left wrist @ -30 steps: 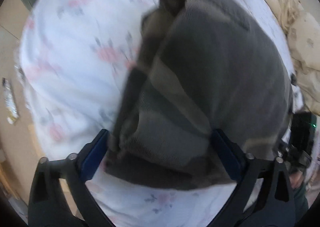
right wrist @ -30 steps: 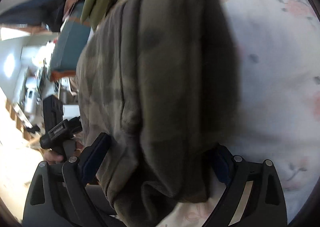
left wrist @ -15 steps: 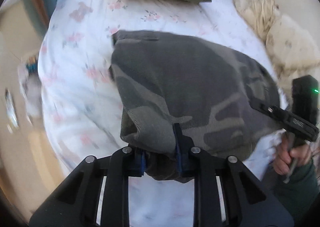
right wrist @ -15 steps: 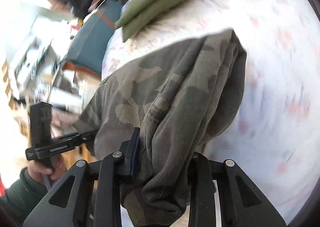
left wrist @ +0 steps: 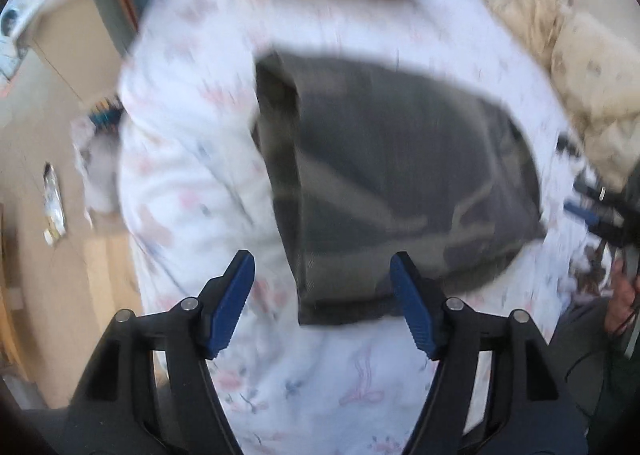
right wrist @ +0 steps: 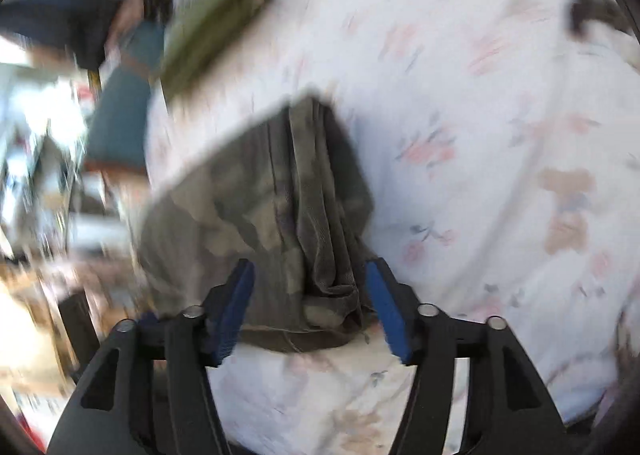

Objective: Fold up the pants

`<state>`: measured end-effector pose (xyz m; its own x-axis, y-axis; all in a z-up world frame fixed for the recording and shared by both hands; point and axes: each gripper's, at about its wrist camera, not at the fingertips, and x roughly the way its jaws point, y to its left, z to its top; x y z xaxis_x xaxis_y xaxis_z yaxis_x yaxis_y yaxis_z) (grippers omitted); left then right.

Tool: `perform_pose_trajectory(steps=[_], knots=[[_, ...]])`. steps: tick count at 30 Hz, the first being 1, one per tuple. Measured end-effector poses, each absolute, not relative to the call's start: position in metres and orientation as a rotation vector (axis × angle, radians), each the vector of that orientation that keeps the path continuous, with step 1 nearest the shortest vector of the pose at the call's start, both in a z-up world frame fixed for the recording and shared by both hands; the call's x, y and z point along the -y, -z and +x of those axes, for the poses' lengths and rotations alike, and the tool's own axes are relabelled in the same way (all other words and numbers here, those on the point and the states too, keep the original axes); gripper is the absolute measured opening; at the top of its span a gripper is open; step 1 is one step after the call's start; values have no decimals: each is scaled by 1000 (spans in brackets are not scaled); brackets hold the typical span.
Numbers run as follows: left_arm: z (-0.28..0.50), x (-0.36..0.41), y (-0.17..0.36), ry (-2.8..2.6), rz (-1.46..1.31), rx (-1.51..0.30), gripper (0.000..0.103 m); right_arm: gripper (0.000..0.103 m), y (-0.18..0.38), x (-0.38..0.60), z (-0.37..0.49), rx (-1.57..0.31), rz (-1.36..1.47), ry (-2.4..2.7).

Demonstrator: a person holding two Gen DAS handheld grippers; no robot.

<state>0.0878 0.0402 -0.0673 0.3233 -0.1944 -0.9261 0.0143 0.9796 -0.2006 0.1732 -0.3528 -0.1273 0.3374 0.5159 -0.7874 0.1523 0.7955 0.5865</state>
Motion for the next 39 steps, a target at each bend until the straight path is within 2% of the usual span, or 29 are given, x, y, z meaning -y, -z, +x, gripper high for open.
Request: perform_pose_trajectory(steps=[2, 5, 6, 7, 8, 9, 10, 14, 18, 23, 25, 27, 29, 30, 32, 33, 34, 39], knots=[[85, -49, 67, 139, -207, -1177, 67, 64, 130, 348, 163, -1212, 632, -282], [93, -38, 83, 182, -265, -1218, 64, 64, 145, 322, 166, -1262, 587, -330], [94, -34, 90, 178, -257, -1226, 47, 64, 151, 315, 169, -1282, 571, -314], [95, -36, 93, 176, -240, -1227, 21, 61, 159, 310, 170, -1298, 553, -307], [96, -31, 98, 187, -228, -1243, 10, 56, 166, 305, 171, -1308, 536, -314], [97, -29, 99, 214, -226, -1257, 5, 29, 168, 303, 172, -1301, 519, -314], [94, -27, 94, 221, -229, -1246, 3, 14, 163, 302, 172, -1278, 511, -331], [80, -30, 52, 291, -250, -1149, 3, 11, 115, 307, 154, -1125, 494, -418], [64, -33, 56, 333, -268, -1245, 3, 10, 86, 319, 136, -1122, 501, -460], [65, -13, 113, 212, -48, -1391, 3, 9, 156, 285, 135, -1393, 319, -331], [67, -3, 126, 187, 31, -1400, 4, 10, 176, 275, 136, -1417, 255, -280], [62, 10, 132, 180, 153, -1387, 6, 10, 181, 278, 136, -1411, 317, -250], [59, 10, 130, 182, 154, -1386, 8, 14, 176, 288, 131, -1402, 380, -242], [59, 1, 125, 177, 71, -1385, 11, 15, 172, 295, 129, -1397, 408, -240], [60, -15, 114, 153, -37, -1384, 36, 20, 161, 312, 127, -1378, 465, -223], [60, -23, 107, 133, -78, -1374, 53, 20, 150, 319, 128, -1350, 480, -232], [61, -32, 98, 103, -106, -1347, 58, 20, 141, 324, 127, -1305, 496, -254], [68, -50, 40, 30, -195, -1087, 56, 20, 86, 328, 147, -1098, 479, -391]])
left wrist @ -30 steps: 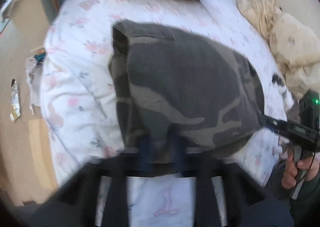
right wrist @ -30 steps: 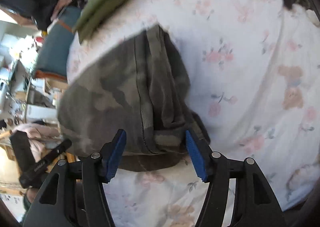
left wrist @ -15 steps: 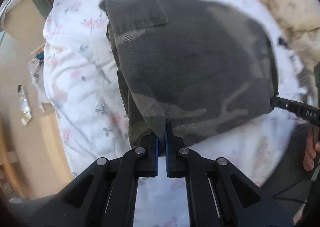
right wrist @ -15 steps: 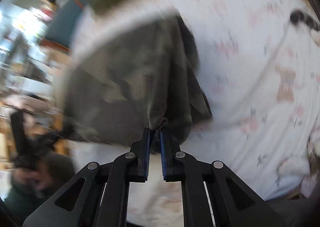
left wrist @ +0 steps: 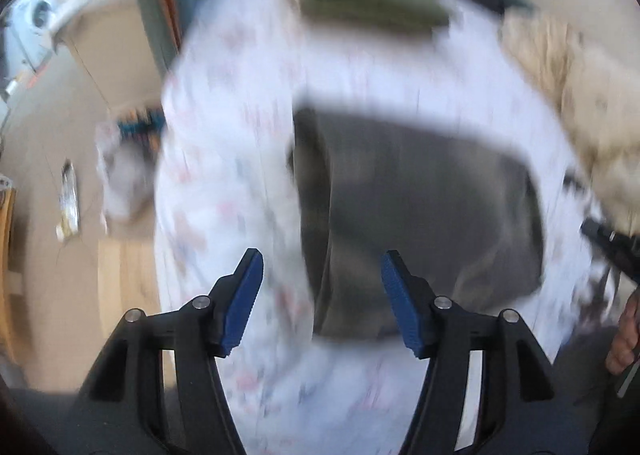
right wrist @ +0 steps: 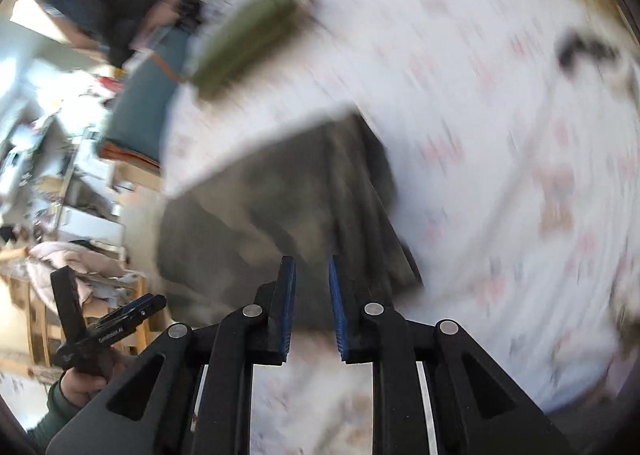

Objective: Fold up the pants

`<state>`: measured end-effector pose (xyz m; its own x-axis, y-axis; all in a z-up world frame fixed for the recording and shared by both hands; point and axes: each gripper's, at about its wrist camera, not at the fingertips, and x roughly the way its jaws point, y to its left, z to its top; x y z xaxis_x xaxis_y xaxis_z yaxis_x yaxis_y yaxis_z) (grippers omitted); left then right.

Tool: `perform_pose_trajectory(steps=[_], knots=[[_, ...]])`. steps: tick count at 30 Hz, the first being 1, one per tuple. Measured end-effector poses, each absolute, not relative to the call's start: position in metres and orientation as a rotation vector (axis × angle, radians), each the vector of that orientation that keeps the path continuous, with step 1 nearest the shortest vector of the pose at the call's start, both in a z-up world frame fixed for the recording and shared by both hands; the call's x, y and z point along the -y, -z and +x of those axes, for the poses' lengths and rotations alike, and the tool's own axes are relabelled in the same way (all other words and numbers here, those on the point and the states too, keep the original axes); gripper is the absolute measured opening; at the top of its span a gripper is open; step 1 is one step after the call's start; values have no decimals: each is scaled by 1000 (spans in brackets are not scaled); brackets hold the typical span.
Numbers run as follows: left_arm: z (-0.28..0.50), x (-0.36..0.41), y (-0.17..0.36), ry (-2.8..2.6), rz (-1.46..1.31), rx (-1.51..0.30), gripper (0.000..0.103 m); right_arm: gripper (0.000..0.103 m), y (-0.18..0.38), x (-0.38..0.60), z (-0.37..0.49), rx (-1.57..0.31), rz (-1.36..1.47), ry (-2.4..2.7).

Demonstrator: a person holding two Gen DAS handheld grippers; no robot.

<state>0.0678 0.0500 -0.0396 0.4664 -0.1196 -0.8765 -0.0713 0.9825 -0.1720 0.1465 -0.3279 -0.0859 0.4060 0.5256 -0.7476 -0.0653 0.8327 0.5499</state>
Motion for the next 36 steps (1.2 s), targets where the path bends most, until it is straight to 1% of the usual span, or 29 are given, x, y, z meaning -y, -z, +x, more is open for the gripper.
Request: perform_pose_trajectory(steps=[2, 4, 5, 6, 7, 10, 12, 13, 15, 16, 18, 20, 21, 22, 25, 27, 28, 29, 30, 31, 32, 33, 35, 36], knots=[[84, -39, 25, 31, -195, -1013, 54, 20, 76, 317, 164, -1050, 467, -432], [104, -19, 23, 72, -193, -947, 52, 20, 77, 297, 187, -1021, 464, -471], [111, -18, 26, 85, -186, -931, 48, 20, 83, 286, 196, -1028, 459, -485], [123, -7, 34, 109, -170, -915, 39, 20, 90, 273, 204, -1031, 446, -499], [133, 2, 44, 131, -159, -918, 31, 20, 98, 262, 212, -1033, 424, -514], [150, 17, 83, 118, -121, -968, 24, 20, 126, 238, 226, -1047, 364, -520], [150, 14, 98, 102, -113, -936, 25, 18, 146, 227, 230, -1063, 317, -502], [151, 15, 105, 106, -77, -941, 25, 12, 160, 222, 232, -1058, 289, -494], [153, 21, 113, 105, -36, -952, 26, 10, 174, 218, 231, -1049, 265, -496], [153, 24, 116, 103, -30, -960, 26, 9, 186, 217, 233, -1091, 240, -476], [156, 22, 125, 104, -60, -977, 26, 8, 191, 220, 234, -1094, 257, -474], [158, 15, 135, 113, -99, -998, 26, 8, 194, 212, 232, -1086, 173, -478], [157, 20, 134, 109, -60, -989, 26, 8, 193, 210, 231, -1079, 155, -475], [156, 24, 131, 96, -43, -987, 26, 8, 193, 211, 230, -1077, 164, -471], [152, 12, 116, 79, -157, -1005, 26, 8, 186, 227, 227, -1099, 265, -474], [144, 10, 99, 65, -177, -1009, 25, 10, 174, 240, 220, -1124, 329, -442], [137, 12, 91, 67, -161, -1005, 26, 18, 167, 245, 214, -1127, 340, -424], [131, 14, 88, 63, -144, -1018, 29, 17, 159, 248, 207, -1129, 338, -405], [122, 18, 89, 75, -124, -1056, 35, 18, 150, 251, 195, -1128, 337, -412], [117, 19, 92, 90, -117, -1082, 38, 18, 150, 251, 189, -1137, 330, -420], [110, 19, 98, 93, -112, -1110, 38, 18, 154, 250, 182, -1171, 306, -415], [105, 18, 103, 84, -107, -1119, 38, 18, 161, 248, 176, -1210, 285, -404], [102, 15, 121, 68, -109, -1160, 43, 17, 187, 246, 170, -1300, 288, -379], [103, 14, 130, 57, -104, -1197, 51, 17, 197, 247, 170, -1329, 317, -369]])
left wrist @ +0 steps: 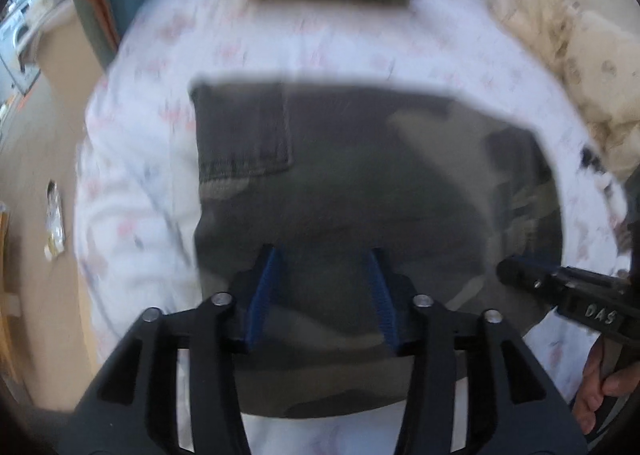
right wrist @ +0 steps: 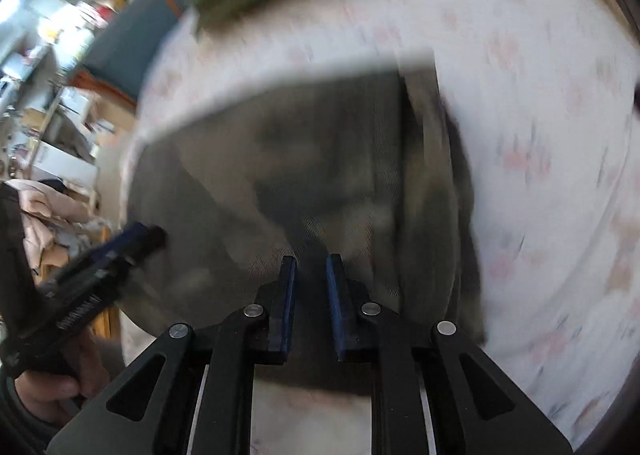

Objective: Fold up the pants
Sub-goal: 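Lift the folded pants with both grippers and place them on the green clothes stack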

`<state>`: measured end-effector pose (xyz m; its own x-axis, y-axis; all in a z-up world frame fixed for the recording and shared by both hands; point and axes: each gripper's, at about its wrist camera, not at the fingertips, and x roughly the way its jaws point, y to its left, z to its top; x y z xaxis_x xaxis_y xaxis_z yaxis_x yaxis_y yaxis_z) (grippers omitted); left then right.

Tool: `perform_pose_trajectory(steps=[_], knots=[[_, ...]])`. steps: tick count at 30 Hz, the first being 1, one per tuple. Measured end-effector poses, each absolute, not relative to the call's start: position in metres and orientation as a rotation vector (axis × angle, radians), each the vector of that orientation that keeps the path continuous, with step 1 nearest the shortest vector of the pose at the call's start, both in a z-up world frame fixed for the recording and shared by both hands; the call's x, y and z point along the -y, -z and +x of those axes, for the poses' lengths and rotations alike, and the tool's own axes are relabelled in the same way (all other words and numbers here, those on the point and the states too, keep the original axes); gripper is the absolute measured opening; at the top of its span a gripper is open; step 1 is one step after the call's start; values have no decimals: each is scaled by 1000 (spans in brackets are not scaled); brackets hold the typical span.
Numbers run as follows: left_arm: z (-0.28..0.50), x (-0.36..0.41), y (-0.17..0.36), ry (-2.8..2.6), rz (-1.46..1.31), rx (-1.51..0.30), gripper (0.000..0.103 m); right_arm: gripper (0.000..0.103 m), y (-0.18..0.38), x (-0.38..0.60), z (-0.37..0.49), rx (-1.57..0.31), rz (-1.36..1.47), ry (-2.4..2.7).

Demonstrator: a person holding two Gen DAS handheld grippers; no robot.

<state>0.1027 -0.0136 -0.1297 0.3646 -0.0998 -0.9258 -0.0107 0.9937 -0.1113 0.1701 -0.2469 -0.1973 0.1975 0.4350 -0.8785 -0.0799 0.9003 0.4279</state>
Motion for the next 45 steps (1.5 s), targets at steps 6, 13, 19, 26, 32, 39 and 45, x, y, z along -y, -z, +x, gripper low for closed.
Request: perform_pose_trajectory(steps=[6, 13, 19, 26, 32, 39, 45], knots=[[96, -6, 84, 142, -194, -1146, 91, 93, 163, 285, 174, -1272, 503, -401], [118, -59, 106, 6, -379, -1109, 102, 98, 187, 344, 190, -1198, 743, -225], [124, -61, 164, 97, -510, -1264, 102, 100, 240, 317, 196, -1325, 770, -292], [120, -22, 146, 305, -380, -1243, 32, 76, 226, 267, 186, -1338, 584, -473], [112, -17, 84, 308, -333, -1103, 17, 34, 173, 272, 183, -1161, 596, -536], [149, -30, 3, 332, -320, -923, 17, 34, 93, 279, 214, -972, 607, -625], [289, -48, -38, 298, -313, -822, 18, 34, 23, 256, 361, -875, 490, -641]])
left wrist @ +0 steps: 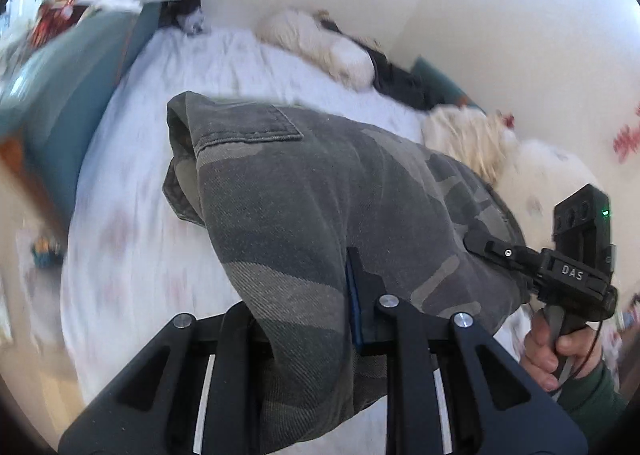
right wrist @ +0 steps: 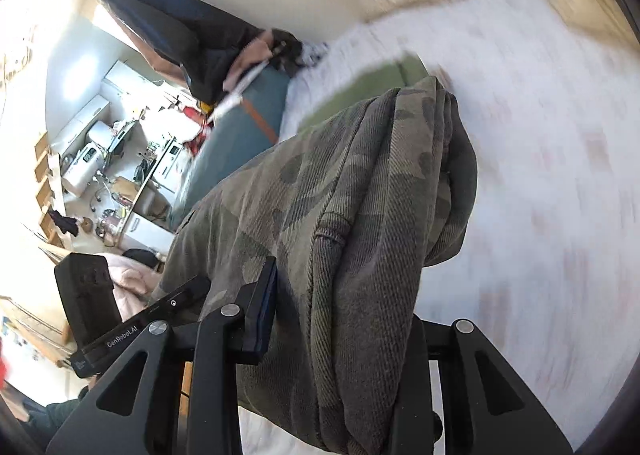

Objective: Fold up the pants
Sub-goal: 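Lift the folded pants with both grippers and place them on the green clothes stack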

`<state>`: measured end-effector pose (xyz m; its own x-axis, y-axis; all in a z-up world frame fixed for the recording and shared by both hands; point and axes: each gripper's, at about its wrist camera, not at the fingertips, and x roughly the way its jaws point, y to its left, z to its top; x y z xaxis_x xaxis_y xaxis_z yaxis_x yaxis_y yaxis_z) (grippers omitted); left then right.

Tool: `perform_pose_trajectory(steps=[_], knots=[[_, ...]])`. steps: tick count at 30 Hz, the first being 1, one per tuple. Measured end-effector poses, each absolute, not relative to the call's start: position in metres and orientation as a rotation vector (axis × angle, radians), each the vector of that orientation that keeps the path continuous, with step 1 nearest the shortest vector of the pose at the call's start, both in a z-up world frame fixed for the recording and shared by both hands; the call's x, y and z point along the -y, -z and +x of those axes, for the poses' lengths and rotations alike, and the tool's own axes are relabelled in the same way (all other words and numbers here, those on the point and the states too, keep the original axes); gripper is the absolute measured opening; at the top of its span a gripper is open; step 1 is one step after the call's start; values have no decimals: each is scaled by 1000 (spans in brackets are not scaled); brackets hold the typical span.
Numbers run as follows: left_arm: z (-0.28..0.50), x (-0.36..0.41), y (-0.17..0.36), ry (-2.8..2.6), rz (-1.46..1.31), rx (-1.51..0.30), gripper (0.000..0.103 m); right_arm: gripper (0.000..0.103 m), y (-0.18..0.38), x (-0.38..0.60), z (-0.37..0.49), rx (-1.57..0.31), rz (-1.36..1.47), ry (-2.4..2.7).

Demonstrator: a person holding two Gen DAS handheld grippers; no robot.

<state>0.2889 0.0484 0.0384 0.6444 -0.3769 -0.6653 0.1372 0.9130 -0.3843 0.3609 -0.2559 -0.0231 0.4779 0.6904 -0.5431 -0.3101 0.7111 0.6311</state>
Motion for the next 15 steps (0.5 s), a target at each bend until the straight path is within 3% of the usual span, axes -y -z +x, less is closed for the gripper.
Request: perform_pose_trajectory(steps=[5, 8, 11, 12, 14, 15], knots=[[414, -69, -35, 178, -298, -785, 18, 34, 9, 215, 491, -886, 367, -597], [482, -67, -3, 150, -221, -812, 24, 36, 21, 201, 544, -871, 310, -538], [528, -58, 62, 88, -61, -990, 39, 55, 56, 186, 575, -927, 97, -297], [533, -58, 72, 63, -42, -1009, 39, 59, 67, 188, 578, -961, 49, -240], [526, -63, 76, 42, -33, -938, 50, 59, 95, 190, 581, -1040, -16, -211], [523, -66, 74, 29, -21, -914, 65, 65, 96, 195, 579, -1023, -11, -217]])
